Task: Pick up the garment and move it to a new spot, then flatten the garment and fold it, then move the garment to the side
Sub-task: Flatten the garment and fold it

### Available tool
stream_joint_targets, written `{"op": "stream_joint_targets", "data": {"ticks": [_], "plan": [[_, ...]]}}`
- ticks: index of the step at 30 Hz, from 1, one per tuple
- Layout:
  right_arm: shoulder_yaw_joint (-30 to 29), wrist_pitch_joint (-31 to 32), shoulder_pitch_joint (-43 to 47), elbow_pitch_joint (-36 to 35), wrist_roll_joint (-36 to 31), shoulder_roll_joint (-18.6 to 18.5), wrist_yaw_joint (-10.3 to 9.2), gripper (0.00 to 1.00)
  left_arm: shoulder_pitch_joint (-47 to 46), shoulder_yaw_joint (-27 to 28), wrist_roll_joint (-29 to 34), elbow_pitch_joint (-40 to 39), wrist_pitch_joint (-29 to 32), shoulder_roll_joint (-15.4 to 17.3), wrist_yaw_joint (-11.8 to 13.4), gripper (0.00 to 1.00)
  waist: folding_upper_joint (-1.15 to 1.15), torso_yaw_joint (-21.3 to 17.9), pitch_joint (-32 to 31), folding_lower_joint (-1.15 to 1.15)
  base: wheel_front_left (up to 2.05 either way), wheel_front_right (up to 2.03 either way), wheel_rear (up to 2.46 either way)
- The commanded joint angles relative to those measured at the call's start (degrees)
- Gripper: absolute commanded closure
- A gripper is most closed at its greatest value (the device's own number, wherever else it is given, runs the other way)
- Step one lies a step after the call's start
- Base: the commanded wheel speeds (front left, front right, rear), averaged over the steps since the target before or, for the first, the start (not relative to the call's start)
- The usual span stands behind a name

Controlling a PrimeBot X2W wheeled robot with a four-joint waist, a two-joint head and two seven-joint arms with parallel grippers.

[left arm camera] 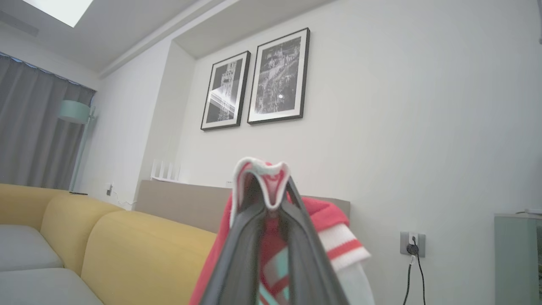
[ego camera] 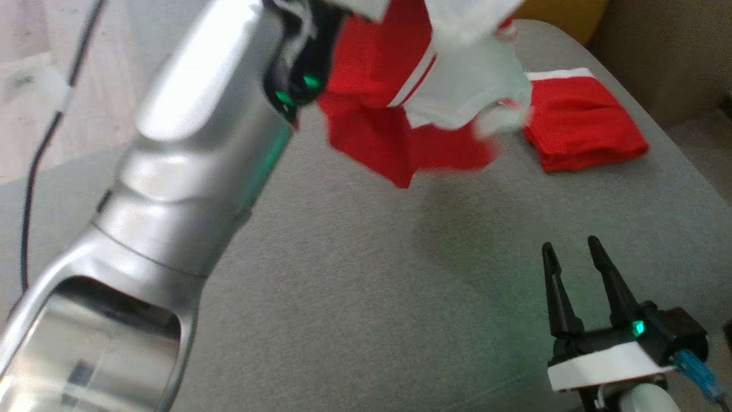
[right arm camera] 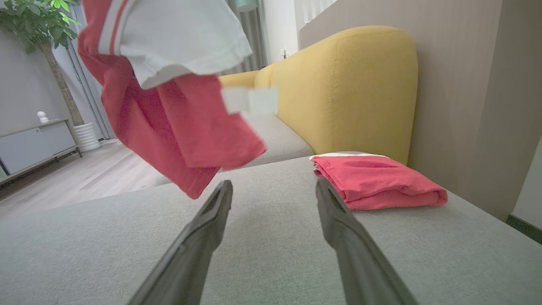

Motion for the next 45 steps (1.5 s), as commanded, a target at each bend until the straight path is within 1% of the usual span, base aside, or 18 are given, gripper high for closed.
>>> {"op": "stream_joint_targets", "data": {"ticks": [1, 4, 6, 11, 14, 18, 21, 22, 23, 24, 26, 29, 32, 34, 36, 38, 41, 45], "plan": [[1.0, -0.4, -1.3, -2.3, -0.5, 0.1, 0.37, 0.00, -1.6, 2.5, -0.6, -0.7, -0.4, 2.2, 0.4, 1.00, 0.00, 1.1, -0.3, 0.00, 0.00, 0.00, 0.00], [0.6, -0.4, -0.8, -2.7, -0.7, 0.2, 0.37, 0.00, 1.4, 4.1, -2.4, -0.6, -0.4, 3.6, 1.1, 1.00, 0.00, 3.0, 0.1, 0.00, 0.00, 0.00, 0.00], [0.4, -0.4, -0.9, -3.0, -0.8, 0.3, 0.37, 0.00, 6.4, 4.7, -3.9, -1.2, 0.2, 5.2, 1.8, 1.00, 0.00, 4.3, 0.8, 0.00, 0.00, 0.00, 0.00], [-0.3, -0.4, -1.3, -3.4, -1.0, 0.5, 0.37, 0.00, 23.9, 6.1, -7.1, -2.4, 0.6, 11.4, 4.2, 1.00, 0.00, 7.1, 3.7, 0.00, 0.00, 0.00, 0.00], [-0.3, -0.4, -1.9, -3.4, -1.3, 0.3, 0.37, 0.00, 31.5, 7.4, -7.9, -2.0, -0.9, 15.2, 4.8, 1.00, 0.00, 8.3, 5.5, 0.00, 0.00, 0.00, 0.00], [-0.4, -0.4, -2.9, -3.5, -1.4, -0.2, 0.37, 0.00, 35.0, 9.3, -7.9, 0.4, -2.5, 18.5, 5.0, 1.00, 0.00, 9.3, 7.6, 0.00, 0.00, 0.00, 0.00], [-0.6, -0.4, -3.7, -3.6, -1.5, -0.4, 0.37, 0.00, 34.7, 9.8, -7.8, 2.6, -2.9, 19.4, 4.8, 1.00, 0.00, 9.8, 8.7, 0.00, 0.00, 0.00, 0.00], [-0.5, -0.4, -3.8, -3.5, -1.5, -0.5, 0.37, 0.00, 34.3, 9.8, -7.2, 3.2, -3.3, 19.6, 4.6, 0.84, 0.00, 10.0, 9.0, 0.00, 0.00, 0.00, 0.00], [-0.4, -0.4, -4.0, -3.5, -1.5, -0.5, 0.37, 0.00, 34.0, 9.8, -6.8, 3.7, -3.6, 19.5, 4.3, 0.56, 0.00, 10.1, 9.3, 0.00, 0.00, 0.00, 0.00], [-0.4, -0.4, -4.1, -3.4, -1.5, -0.5, 0.37, 0.00, 33.8, 9.8, -6.2, 4.0, -4.0, 19.3, 4.2, 0.00, 0.00, 10.2, 9.5, 0.00, 0.00, 0.00, 0.00], [-0.4, -0.4, -4.2, -3.4, -1.5, -0.5, 0.37, 0.00, 34.4, 9.8, -2.6, 3.3, -5.1, 18.5, 4.5, 0.00, 0.00, 10.6, 9.9, 0.00, 0.00, 0.00, 0.00], [-0.5, -0.4, -4.2, -3.4, -1.5, -0.5, 0.37, 0.00, 36.8, 12.8, 6.5, -2.2, -5.4, 17.5, 8.3, 0.00, 0.00, 11.1, 10.1, 0.00, 0.00, 0.00, 0.00], [-0.6, -0.4, -4.2, -3.3, -1.5, -0.5, 0.37, 0.00, 43.5, 17.1, 16.1, -10.0, -5.4, 13.9, 12.8, 0.00, 0.00, 11.6, 9.9, 0.00, 0.00, 0.00, 0.00], [-0.5, -0.4, -4.1, -3.3, -1.5, -0.6, 0.37, 0.00, 48.7, 19.3, 19.7, -14.0, -5.4, 10.2, 14.1, 0.00, 0.00, 11.8, 9.8, 0.00, 0.00, 0.00, 0.00], [-0.3, -0.4, -4.2, -3.2, -1.5, -0.7, 0.37, 0.00, 53.6, 20.6, 20.5, -16.8, -5.4, 5.9, 12.6, 0.00, 0.00, 11.9, 9.6, 0.00, 0.00, 0.00, 0.00], [-0.3, -0.4, -4.2, -3.2, -1.5, -0.8, 0.37, 0.00, 57.1, 20.6, 20.8, -17.3, -5.4, 3.7, 9.2, 0.00, 0.00, 12.1, 9.6, 0.00, 0.00, 0.00, 0.00], [0.2, -0.4, -4.3, -3.0, -1.6, -1.1, 0.37, 0.00, 59.1, 18.8, 23.6, -13.5, -5.4, 2.4, 6.4, 0.00, 0.00, 12.1, 9.5, 0.00, 0.00, 0.00, 0.00], [0.6, -0.4, -4.3, -2.8, -1.4, -1.7, 0.37, 0.00, 56.6, 14.4, 28.3, -5.2, -5.4, 1.6, 5.9, 0.00, 0.00, 12.1, 9.3, 0.00, 0.00, 0.00, 0.00]]}}
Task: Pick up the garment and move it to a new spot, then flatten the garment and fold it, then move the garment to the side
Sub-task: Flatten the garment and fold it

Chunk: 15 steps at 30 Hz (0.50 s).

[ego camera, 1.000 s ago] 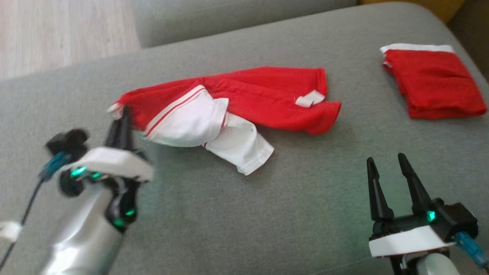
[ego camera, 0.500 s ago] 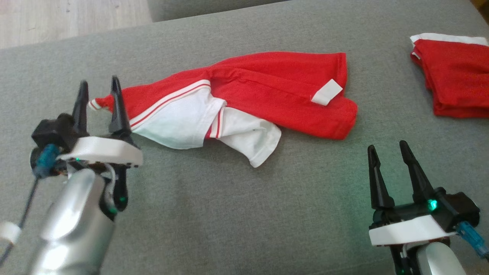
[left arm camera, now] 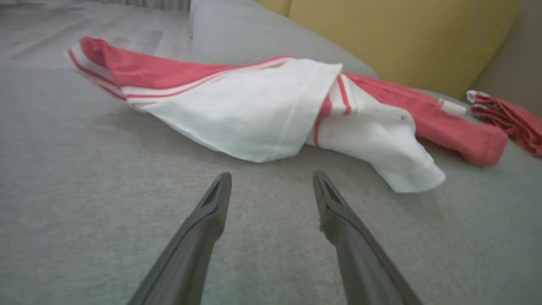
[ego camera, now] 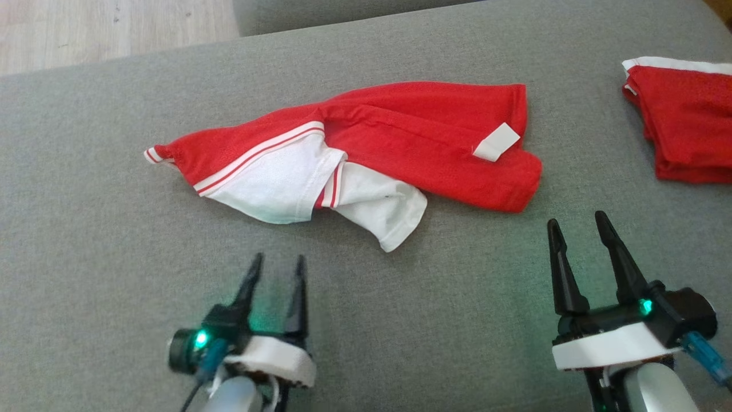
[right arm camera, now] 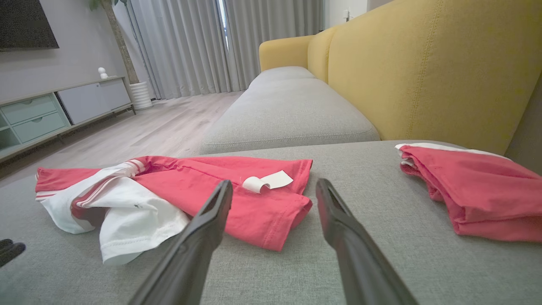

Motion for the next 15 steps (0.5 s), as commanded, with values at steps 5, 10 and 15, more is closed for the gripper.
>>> {"op": "stream_joint_targets", "data": {"ticks": [5, 10, 15], "plan": [[2.0, -0.4, -2.1, -1.5, -0.2, -2.0, 0.37, 0.00, -8.6, -2.9, 0.2, 5.6, -0.3, -0.4, -0.7, 0.00, 0.00, -0.7, 0.4, 0.00, 0.00, 0.00, 0.00], [2.4, -0.4, -2.4, -1.4, 0.0, -2.5, 0.37, 0.00, -13.5, -7.0, -3.0, 11.1, -0.3, -0.4, 3.3, 0.00, 0.00, -1.8, 1.1, 0.00, 0.00, 0.00, 0.00], [2.7, -0.4, -2.6, -1.3, 0.1, -2.7, 0.37, 0.00, -17.2, -9.6, -6.5, 15.8, -0.3, -0.4, 7.4, 0.00, 0.00, -2.7, 1.7, 0.00, 0.00, 0.00, 0.00]]}}
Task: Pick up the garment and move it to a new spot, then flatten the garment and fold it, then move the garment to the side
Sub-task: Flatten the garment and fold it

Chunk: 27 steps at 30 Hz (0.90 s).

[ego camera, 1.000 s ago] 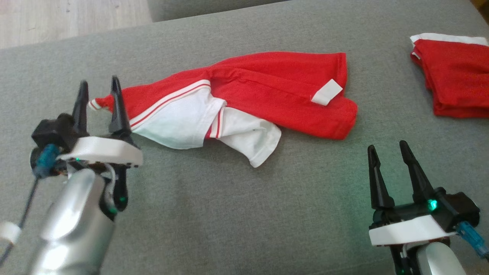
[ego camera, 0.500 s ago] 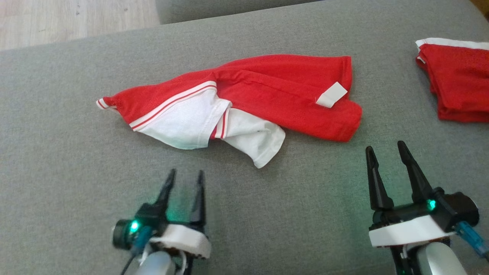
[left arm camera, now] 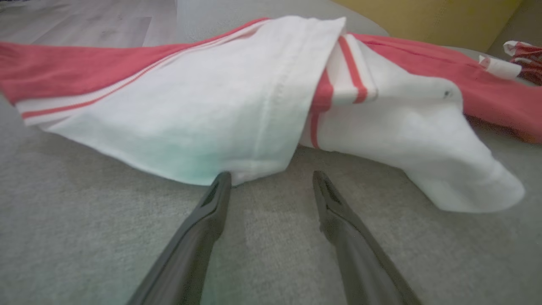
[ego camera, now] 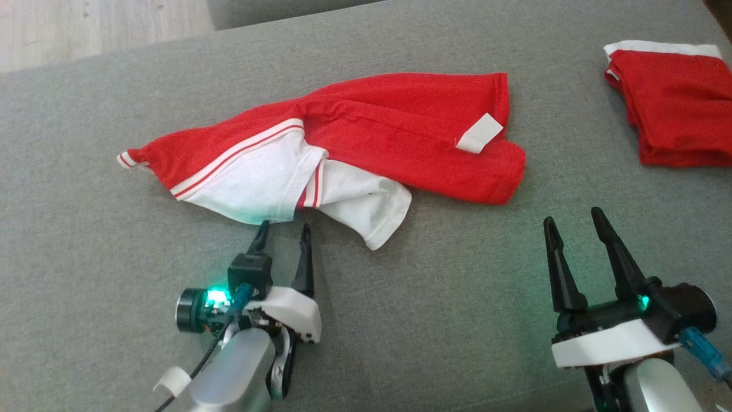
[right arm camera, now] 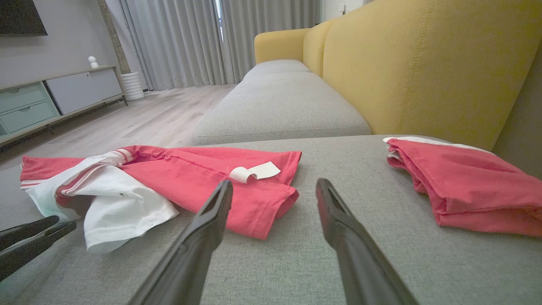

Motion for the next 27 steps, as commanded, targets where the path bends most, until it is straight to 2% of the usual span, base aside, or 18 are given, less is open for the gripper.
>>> {"op": "stream_joint_targets", "data": {"ticks": [1, 4, 11, 12, 13, 14, 15, 27], "plan": [[1.3, -0.4, -1.9, -1.5, 0.1, -1.1, 0.37, 0.00, -2.6, 1.3, -0.9, -1.0, -0.3, 0.1, 0.8, 0.00, 0.00, -0.2, 0.2, 0.00, 0.00, 0.00, 0.00], [1.5, -0.4, -2.1, -1.5, 0.1, -1.2, 0.37, 0.00, -3.7, 1.1, -3.4, -0.5, -0.3, 0.1, 2.5, 0.00, 0.00, -0.6, 0.6, 0.00, 0.00, 0.00, 0.00], [1.8, -0.4, -2.6, -1.1, 0.2, -1.1, 0.37, 0.00, -5.3, 0.0, -6.6, 0.4, -0.3, 0.1, 3.6, 0.00, 0.00, -1.1, 1.0, 0.00, 0.00, 0.00, 0.00], [1.8, -0.4, -2.6, -1.1, 0.2, -1.1, 0.37, 0.00, -5.4, 0.1, -6.7, 0.2, -0.3, 0.1, 3.9, 0.19, 0.00, -1.1, 1.0, 0.00, 0.00, 0.00, 0.00], [1.8, -0.4, -2.7, -1.0, 0.2, -1.1, 0.37, 0.00, -5.5, 0.2, -6.7, 0.0, -0.3, 0.1, 4.1, 0.54, 0.00, -1.1, 0.9, 0.00, 0.00, 0.00, 0.00], [1.7, -0.4, -2.7, -1.0, 0.2, -1.1, 0.37, 0.00, -5.5, 0.4, -6.6, -0.4, -0.3, 0.1, 4.4, 0.71, 0.00, -1.1, 0.8, 0.00, 0.00, 0.00, 0.00], [1.7, -0.4, -2.7, -1.0, 0.2, -1.2, 0.37, 0.00, -5.4, 0.5, -6.4, -0.8, -0.3, 0.1, 4.5, 1.00, 0.00, -1.1, 0.7, 0.00, 0.00, 0.00, 0.00], [0.7, -0.4, -1.3, -0.7, -0.1, -1.2, 0.37, 0.00, -1.3, 1.3, -1.3, -4.9, -0.3, 0.1, 4.8, 1.00, 0.00, 2.1, -1.7, 0.00, 0.00, 0.00, 0.00]]}}
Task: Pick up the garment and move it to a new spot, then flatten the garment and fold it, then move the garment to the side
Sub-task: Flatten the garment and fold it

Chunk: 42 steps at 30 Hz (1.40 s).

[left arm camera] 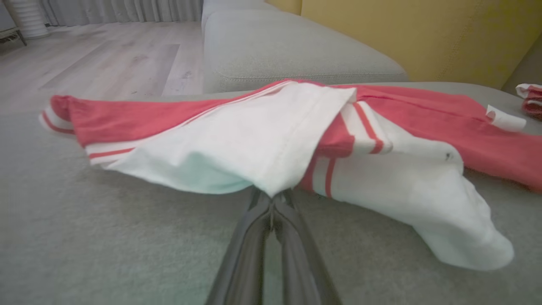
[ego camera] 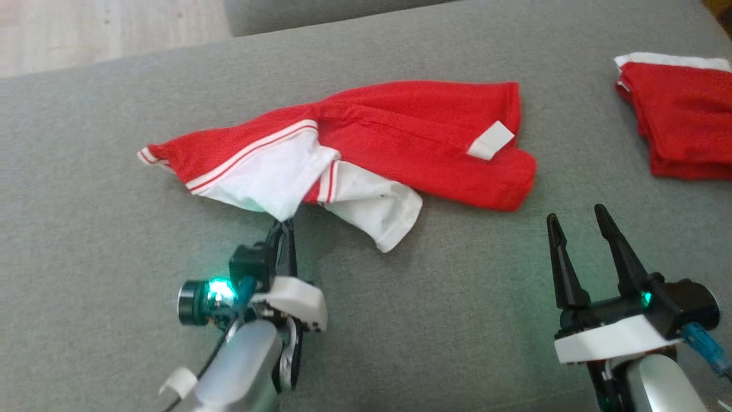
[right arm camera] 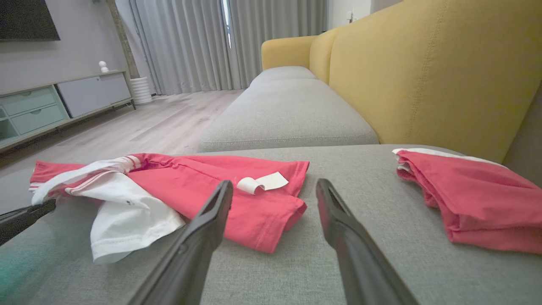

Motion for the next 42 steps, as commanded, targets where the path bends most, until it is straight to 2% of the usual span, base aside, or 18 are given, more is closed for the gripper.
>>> {"op": "stream_joint_targets", "data": {"ticks": [1, 6, 12, 19, 29, 36, 37, 39, 40, 41, 42], "plan": [[0.8, -0.4, -0.3, -1.5, -0.1, -0.8, 0.37, 0.00, 0.6, 2.2, 1.1, -2.3, -0.3, 0.2, 0.5, 1.00, 0.00, 0.9, -0.6, 0.00, 0.00, 0.00, 0.00], [0.4, -0.4, 0.4, -0.8, 0.3, -0.4, 0.37, 0.00, 4.3, 5.0, 6.1, -8.1, -0.3, 1.6, 1.4, 1.00, 0.00, 3.1, -1.1, 0.00, 0.00, 0.00, 0.00], [0.9, -0.4, -0.7, 3.0, 3.3, -1.8, 0.37, 0.00, 7.1, 8.6, 10.7, -15.4, -0.3, 5.4, 2.7, 1.00, 0.00, 5.3, -1.0, 0.00, 0.00, 0.00, 0.00], [3.1, -0.4, -6.5, 11.6, 14.8, -5.5, 0.37, 0.00, 7.1, 10.7, 12.3, -18.2, -0.3, 8.6, 1.9, 1.00, 0.00, 6.7, 0.2, 0.00, 0.00, 0.00, 0.00], [11.5, 1.2, -15.1, 21.1, 30.2, -10.9, 0.37, 0.00, 5.3, 11.2, 13.4, -18.4, -0.3, 8.0, 1.3, 1.00, 0.00, 8.1, 1.7, 0.00, 0.00, 0.00, 0.00], [14.5, 0.4, -17.2, 23.5, 34.5, -11.6, 0.37, 0.01, 4.8, 11.3, 14.0, -18.0, -0.3, 7.8, 0.7, 1.00, 0.00, 8.6, 1.9, 0.00, 0.00, 0.00, 0.00], [14.8, 0.3, -17.6, 23.9, 35.1, -11.7, 0.37, 0.07, 4.7, 11.4, 14.1, -17.9, -0.3, 7.8, 0.7, 1.00, 0.00, 8.7, 1.9, 0.00, 0.00, 0.00, 0.00], [15.5, 0.1, -18.1, 24.5, 36.6, -11.7, 0.37, 0.35, 4.7, 11.4, 14.2, -17.8, -0.3, 7.8, 0.6, 1.00, 0.00, 8.8, 1.9, 0.00, 0.00, 0.00, 0.00], [15.8, 0.0, -18.4, 24.7, 37.1, -11.9, 0.37, 0.56, 4.6, 11.4, 14.3, -17.8, -0.3, 7.8, 0.5, 1.00, 0.00, 8.8, 1.9, 0.00, 0.00, 0.00, 0.00], [16.2, 0.0, -18.6, 25.0, 37.5, -12.0, 0.37, 0.71, 4.6, 11.5, 14.3, -17.7, -0.3, 7.8, 0.5, 1.00, 0.00, 8.9, 1.8, 0.00, 0.00, 0.00, 0.00], [16.5, -0.1, -18.9, 25.2, 37.8, -12.2, 0.37, 0.93, 4.5, 11.6, 14.3, -17.6, -0.3, 7.8, 0.4, 1.00, 0.00, 8.9, 1.8, 0.00, 0.00, 0.00, 0.00]]}}
